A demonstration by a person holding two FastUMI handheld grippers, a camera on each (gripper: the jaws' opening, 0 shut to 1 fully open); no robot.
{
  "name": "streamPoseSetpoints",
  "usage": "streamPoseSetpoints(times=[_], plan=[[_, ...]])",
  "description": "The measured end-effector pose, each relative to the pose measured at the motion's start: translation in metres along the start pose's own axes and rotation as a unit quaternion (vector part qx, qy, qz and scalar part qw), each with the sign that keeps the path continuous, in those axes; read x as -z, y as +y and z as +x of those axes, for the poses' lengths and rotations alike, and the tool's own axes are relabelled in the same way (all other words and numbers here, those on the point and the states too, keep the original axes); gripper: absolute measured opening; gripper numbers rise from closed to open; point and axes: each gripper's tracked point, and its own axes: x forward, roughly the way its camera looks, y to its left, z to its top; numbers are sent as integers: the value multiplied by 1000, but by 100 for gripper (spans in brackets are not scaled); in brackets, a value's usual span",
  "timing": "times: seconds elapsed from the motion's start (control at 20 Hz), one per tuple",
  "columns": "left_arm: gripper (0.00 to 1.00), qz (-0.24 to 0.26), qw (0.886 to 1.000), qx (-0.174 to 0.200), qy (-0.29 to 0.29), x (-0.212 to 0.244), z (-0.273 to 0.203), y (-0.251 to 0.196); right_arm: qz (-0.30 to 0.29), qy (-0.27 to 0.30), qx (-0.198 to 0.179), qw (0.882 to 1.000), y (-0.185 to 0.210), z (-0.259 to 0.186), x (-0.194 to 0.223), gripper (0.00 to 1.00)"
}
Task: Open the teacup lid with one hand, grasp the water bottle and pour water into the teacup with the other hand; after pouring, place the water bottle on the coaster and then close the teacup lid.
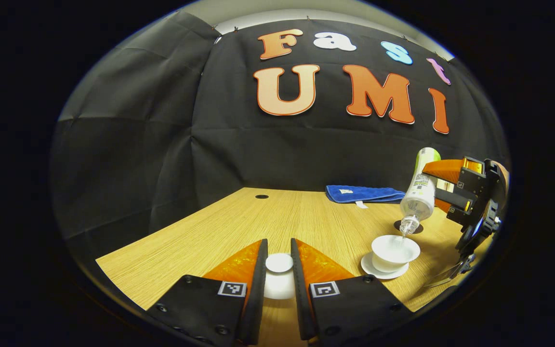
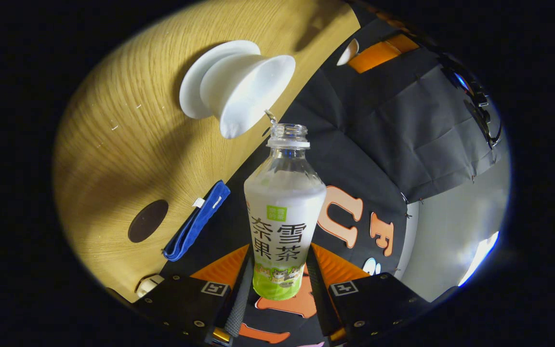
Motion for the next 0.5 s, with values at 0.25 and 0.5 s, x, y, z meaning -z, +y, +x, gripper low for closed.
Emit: streamPoseSetpoints(times=[0.25, 0.5], plan=[[34, -2, 1000, 1, -2, -3, -2, -1, 107, 5, -58, 993, 21, -2, 0, 62], [34, 0, 1000, 10, -3, -6, -5, -9, 266, 23, -110, 957, 37, -2, 6, 64]])
